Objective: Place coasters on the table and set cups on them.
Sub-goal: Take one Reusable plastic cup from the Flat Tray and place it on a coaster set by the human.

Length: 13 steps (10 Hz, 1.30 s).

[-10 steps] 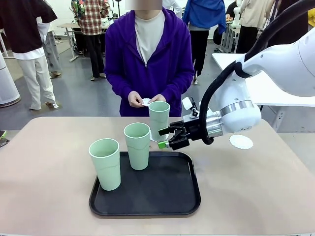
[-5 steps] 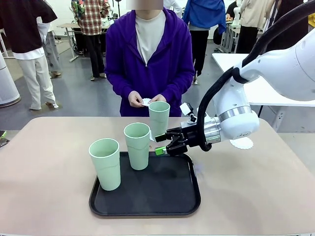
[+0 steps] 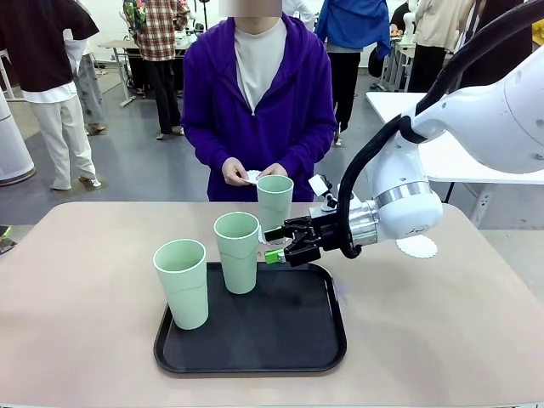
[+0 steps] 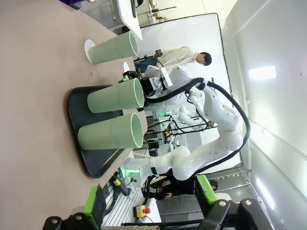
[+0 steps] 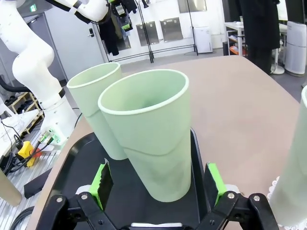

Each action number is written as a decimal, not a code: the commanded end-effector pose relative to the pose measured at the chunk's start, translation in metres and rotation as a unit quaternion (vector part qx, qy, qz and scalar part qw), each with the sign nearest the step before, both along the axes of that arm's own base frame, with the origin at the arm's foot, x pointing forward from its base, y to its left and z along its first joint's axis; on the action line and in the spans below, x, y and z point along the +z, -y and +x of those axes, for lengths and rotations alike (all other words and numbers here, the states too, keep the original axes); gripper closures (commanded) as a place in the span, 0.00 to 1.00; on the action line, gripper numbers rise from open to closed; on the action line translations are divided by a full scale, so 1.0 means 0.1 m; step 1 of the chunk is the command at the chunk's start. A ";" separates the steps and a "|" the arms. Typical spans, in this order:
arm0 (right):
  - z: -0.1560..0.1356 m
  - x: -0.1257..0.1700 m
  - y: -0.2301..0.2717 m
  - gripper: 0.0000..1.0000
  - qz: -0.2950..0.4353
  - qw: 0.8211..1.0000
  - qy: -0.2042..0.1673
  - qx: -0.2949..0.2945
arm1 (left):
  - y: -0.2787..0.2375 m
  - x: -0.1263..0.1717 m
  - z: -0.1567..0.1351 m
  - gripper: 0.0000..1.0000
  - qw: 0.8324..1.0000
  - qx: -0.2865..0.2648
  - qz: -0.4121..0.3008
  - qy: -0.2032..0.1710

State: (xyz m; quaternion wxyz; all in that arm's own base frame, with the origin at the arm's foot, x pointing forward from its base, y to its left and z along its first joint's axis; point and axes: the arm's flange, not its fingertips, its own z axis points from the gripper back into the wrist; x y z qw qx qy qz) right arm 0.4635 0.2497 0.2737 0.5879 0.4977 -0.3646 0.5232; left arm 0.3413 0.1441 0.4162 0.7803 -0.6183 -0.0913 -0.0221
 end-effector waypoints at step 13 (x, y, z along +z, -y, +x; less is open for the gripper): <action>0.16 -0.35 -0.51 0.00 -0.001 0.998 -0.001 0.067 | -0.01 0.02 -0.01 0.00 1.000 -0.001 -0.006 0.008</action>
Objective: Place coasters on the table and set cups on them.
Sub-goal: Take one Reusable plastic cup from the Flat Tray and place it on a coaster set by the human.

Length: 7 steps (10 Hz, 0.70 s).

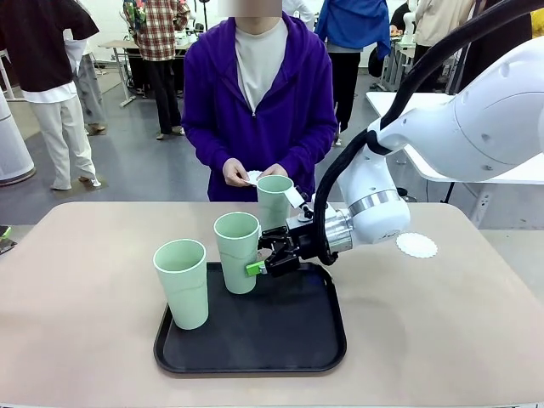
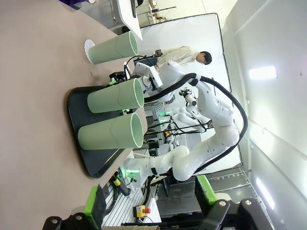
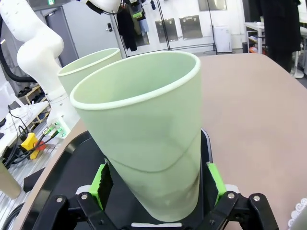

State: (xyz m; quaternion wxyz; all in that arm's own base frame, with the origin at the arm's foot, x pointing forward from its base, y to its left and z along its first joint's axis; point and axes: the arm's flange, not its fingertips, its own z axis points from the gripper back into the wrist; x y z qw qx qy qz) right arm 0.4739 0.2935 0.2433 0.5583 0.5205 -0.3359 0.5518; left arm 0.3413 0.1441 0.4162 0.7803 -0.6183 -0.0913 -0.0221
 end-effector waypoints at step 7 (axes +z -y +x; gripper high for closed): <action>0.20 -0.07 -0.26 0.00 -0.012 1.000 -0.003 0.021 | -0.01 0.02 -0.01 0.00 1.000 -0.001 -0.006 0.008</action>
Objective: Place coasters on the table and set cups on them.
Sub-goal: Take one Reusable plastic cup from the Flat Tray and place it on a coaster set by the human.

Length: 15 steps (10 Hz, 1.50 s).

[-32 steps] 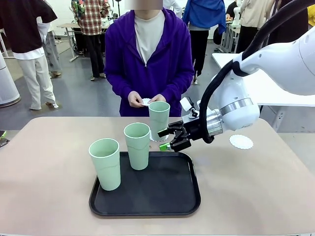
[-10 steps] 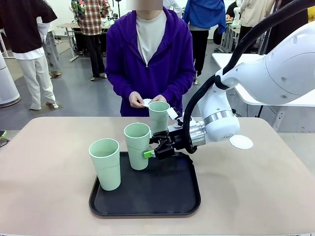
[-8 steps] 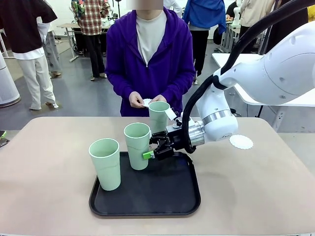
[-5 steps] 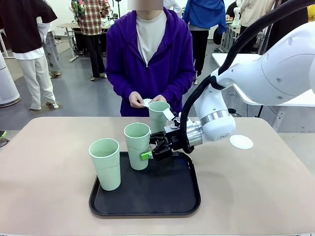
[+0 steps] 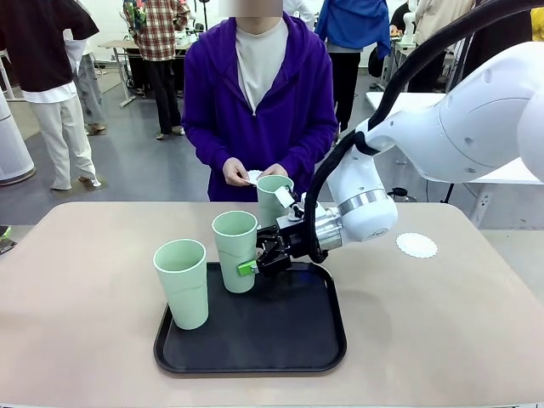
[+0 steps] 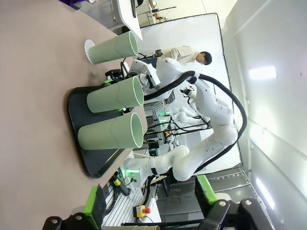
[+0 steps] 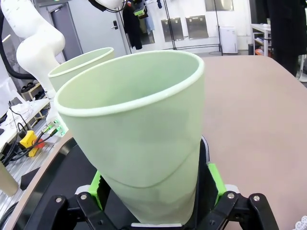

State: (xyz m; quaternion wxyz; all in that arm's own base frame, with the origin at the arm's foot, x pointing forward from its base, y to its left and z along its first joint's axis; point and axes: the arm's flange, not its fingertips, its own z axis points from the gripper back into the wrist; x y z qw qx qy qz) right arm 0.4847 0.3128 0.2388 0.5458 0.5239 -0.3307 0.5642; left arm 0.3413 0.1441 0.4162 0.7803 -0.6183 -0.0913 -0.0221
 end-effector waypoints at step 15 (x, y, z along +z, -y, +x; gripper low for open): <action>0.07 -0.08 -0.22 1.00 -0.027 0.999 -0.003 0.033 | -0.01 0.02 -0.01 0.00 1.000 -0.001 -0.006 0.008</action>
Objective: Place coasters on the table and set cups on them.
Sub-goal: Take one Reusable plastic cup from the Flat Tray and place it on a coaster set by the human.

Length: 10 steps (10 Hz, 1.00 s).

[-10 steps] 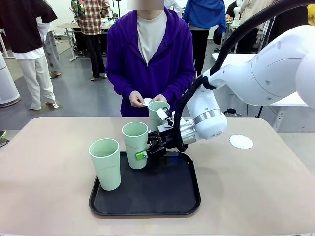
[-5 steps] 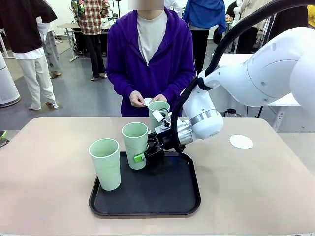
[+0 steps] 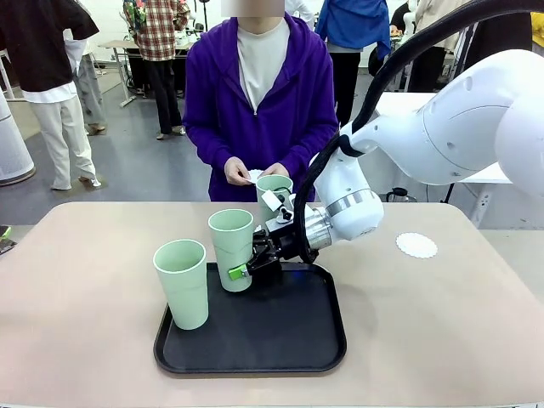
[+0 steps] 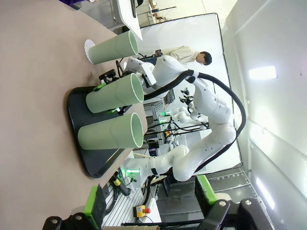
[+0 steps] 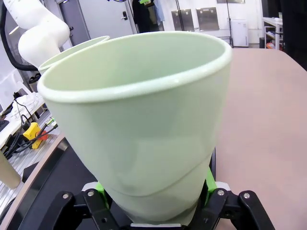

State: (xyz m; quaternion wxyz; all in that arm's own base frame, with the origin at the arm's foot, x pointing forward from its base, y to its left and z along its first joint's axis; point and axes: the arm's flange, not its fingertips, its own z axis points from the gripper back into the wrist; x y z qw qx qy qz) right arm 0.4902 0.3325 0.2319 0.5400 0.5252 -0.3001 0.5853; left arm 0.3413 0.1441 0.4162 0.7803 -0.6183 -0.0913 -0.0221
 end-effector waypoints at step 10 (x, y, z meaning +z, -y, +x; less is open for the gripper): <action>-1.11 1.60 1.18 1.00 0.011 0.988 0.031 -0.150 | -0.01 0.02 -0.01 0.00 1.000 -0.001 -0.006 0.008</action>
